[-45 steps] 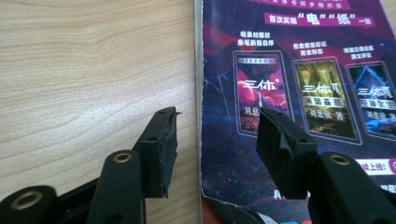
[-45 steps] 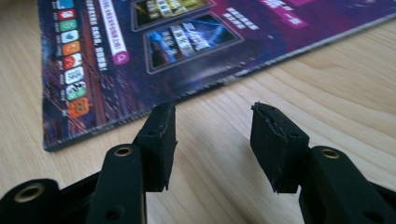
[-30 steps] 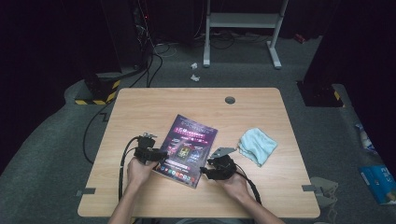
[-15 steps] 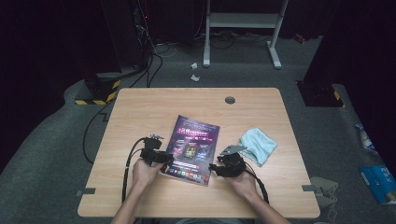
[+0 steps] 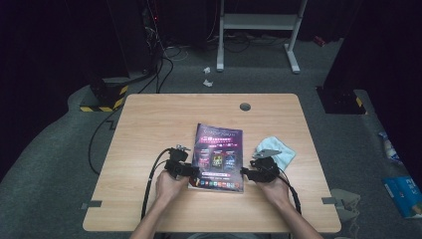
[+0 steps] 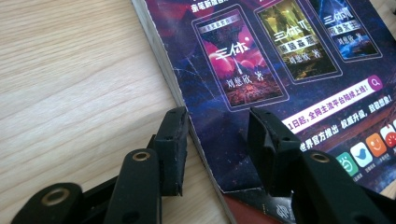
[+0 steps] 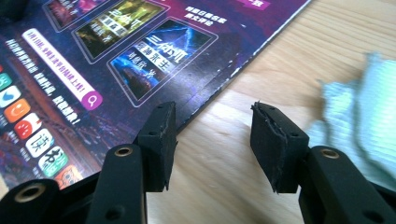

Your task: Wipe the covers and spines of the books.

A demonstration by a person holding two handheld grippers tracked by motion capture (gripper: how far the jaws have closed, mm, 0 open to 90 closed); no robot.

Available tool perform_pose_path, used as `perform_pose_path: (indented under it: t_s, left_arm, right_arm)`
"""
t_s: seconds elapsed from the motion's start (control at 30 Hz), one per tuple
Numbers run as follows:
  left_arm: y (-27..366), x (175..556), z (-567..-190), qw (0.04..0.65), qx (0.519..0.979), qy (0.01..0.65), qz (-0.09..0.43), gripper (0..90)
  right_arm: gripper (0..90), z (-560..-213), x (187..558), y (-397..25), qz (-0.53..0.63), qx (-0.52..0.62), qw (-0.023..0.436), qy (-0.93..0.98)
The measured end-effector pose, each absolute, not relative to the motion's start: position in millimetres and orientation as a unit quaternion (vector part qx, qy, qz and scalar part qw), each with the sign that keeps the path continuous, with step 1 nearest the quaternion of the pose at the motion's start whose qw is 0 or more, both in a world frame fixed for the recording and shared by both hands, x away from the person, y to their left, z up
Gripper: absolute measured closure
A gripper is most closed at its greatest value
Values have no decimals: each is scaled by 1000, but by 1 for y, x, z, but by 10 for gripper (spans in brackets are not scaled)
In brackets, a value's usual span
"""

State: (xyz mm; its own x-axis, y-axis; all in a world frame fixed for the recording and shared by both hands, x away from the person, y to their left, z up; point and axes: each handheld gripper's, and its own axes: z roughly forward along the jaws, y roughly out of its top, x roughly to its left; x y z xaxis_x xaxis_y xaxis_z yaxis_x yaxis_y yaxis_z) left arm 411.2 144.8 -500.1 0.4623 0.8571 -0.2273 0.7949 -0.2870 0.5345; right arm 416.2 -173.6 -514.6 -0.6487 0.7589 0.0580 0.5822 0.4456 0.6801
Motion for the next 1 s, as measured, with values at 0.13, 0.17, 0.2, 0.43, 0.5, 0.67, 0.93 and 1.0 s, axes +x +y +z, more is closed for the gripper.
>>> perform_pose_path:
  t_s: [0.13,0.17,0.2,0.43,0.5,0.67,0.93,1.0]
  left_arm:
    - [135,411,-500,298,805,510,54,571]
    - [130,411,-500,301,805,509,55,565]
    - [129,411,-500,302,805,508,55,562]
    - [129,410,-499,315,801,506,64,482]
    - [132,410,-498,320,799,502,79,460]
    - [140,410,-506,331,791,506,95,415]
    - [145,410,-511,337,789,500,116,349]
    - [145,409,-511,334,792,496,121,339]
  right_arm:
    - [510,-514,420,-179,339,404,132,839]
    - [511,-513,423,-183,333,408,136,839]
    - [513,-513,424,-185,330,408,136,840]
    - [514,-494,415,-197,355,407,152,828]
    - [513,-486,416,-206,347,419,169,822]
    - [504,-484,432,-233,325,465,184,803]
    - [468,-498,445,-244,287,490,188,801]
    - [505,-504,448,-242,269,490,183,808]
